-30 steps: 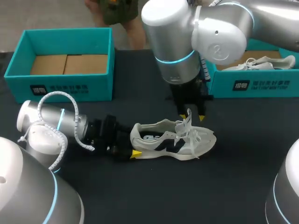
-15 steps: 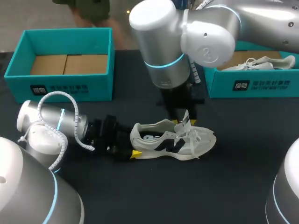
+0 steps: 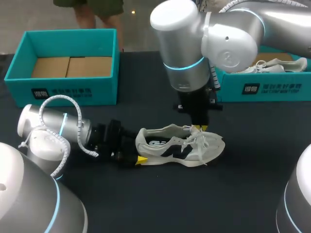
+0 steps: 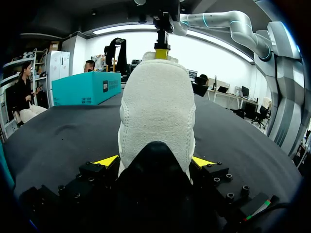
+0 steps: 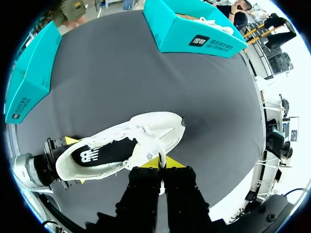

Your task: Take the shoe out of the shoebox, open the shoe tongue, remove and reinsert the insole, then place the shoe into the shoebox

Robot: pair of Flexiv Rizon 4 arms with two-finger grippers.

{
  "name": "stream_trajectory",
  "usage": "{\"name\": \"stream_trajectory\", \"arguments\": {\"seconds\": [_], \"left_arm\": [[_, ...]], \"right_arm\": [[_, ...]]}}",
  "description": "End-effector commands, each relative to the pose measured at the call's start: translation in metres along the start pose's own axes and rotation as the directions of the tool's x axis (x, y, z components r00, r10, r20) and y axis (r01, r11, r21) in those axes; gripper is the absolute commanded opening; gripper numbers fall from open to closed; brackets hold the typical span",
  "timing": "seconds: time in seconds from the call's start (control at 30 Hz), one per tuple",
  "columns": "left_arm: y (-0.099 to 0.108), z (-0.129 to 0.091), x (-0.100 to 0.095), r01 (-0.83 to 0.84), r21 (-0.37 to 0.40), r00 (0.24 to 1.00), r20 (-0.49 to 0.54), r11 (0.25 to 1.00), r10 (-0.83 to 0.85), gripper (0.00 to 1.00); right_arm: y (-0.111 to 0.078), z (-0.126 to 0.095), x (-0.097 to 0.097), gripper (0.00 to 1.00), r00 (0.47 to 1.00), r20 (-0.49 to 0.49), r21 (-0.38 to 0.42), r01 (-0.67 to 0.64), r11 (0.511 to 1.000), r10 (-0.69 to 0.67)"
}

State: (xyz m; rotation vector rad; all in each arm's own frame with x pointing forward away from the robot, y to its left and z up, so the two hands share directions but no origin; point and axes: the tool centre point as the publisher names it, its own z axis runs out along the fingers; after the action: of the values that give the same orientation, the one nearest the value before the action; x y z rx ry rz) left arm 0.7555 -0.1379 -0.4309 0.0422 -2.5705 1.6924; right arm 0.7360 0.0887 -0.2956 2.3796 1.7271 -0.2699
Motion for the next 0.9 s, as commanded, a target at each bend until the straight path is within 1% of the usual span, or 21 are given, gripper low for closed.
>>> {"name": "stream_trajectory", "arguments": {"seconds": [0.03,0.07,0.13,0.17,0.27,0.33,0.5,0.57,0.6,0.63,0.67,0.77,0.8,0.9], "left_arm": [[0.002,0.000,0.000,0.001,-0.002,1.000,0.000,1.000,-0.001,0.00],[0.002,0.000,0.000,0.001,-0.002,1.000,0.000,1.000,-0.001,0.00],[0.002,0.000,0.000,0.001,-0.002,1.000,0.000,1.000,-0.001,0.00],[0.002,0.000,0.000,0.001,-0.002,1.000,0.000,1.000,-0.001,0.00],[0.002,0.000,0.000,0.001,-0.002,1.000,0.000,1.000,-0.001,0.00],[0.002,0.000,0.000,0.001,-0.002,1.000,0.000,1.000,-0.001,0.00],[0.002,0.000,0.000,0.001,-0.002,1.000,0.000,1.000,-0.001,0.00],[0.002,0.000,0.000,0.001,-0.002,1.000,0.000,1.000,-0.001,0.00],[0.002,0.000,0.000,0.001,-0.002,1.000,0.000,1.000,-0.001,0.00],[0.002,0.000,0.000,0.001,-0.002,1.000,0.000,1.000,-0.001,0.00],[0.002,0.000,0.000,0.001,-0.002,1.000,0.000,1.000,-0.001,0.00],[0.002,0.000,0.000,0.001,-0.002,1.000,0.000,1.000,-0.001,0.00],[0.002,0.000,0.000,0.001,-0.002,1.000,0.000,1.000,-0.001,0.00],[0.002,0.000,0.000,0.001,-0.002,1.000,0.000,1.000,-0.001,0.00]], "right_arm": [[0.004,0.010,-0.017,0.00,0.994,-0.063,0.009,-0.088,0.996,0.089],[0.005,0.010,-0.018,0.00,0.994,-0.067,0.013,-0.091,0.996,0.091],[0.008,0.012,-0.021,0.05,0.993,-0.076,0.019,-0.090,0.996,0.091],[0.010,0.013,-0.022,0.10,0.993,-0.078,0.024,-0.088,0.996,0.090],[0.013,0.015,-0.023,0.20,0.992,-0.089,0.033,-0.084,0.996,0.087],[0.014,0.014,-0.023,0.24,0.992,-0.090,0.034,-0.083,0.996,0.086],[0.017,0.012,-0.019,0.40,0.993,-0.088,0.031,-0.072,0.997,0.074],[0.018,0.011,-0.019,0.44,0.994,-0.088,0.030,-0.067,0.997,0.069],[0.019,0.010,-0.018,0.48,0.994,-0.088,0.030,-0.064,0.997,0.067],[0.018,0.009,-0.018,0.49,0.994,-0.088,0.030,-0.062,0.998,0.064],[0.018,0.008,-0.017,0.53,0.994,-0.089,0.030,-0.060,0.998,0.062],[0.019,0.003,-0.014,0.97,0.994,-0.094,0.024,-0.046,0.999,0.048],[0.018,0.000,-0.012,1.00,0.995,-0.096,0.018,-0.039,0.999,0.041],[0.014,-0.008,-0.009,1.00,0.994,-0.111,-0.001,-0.022,1.000,0.022]]}}
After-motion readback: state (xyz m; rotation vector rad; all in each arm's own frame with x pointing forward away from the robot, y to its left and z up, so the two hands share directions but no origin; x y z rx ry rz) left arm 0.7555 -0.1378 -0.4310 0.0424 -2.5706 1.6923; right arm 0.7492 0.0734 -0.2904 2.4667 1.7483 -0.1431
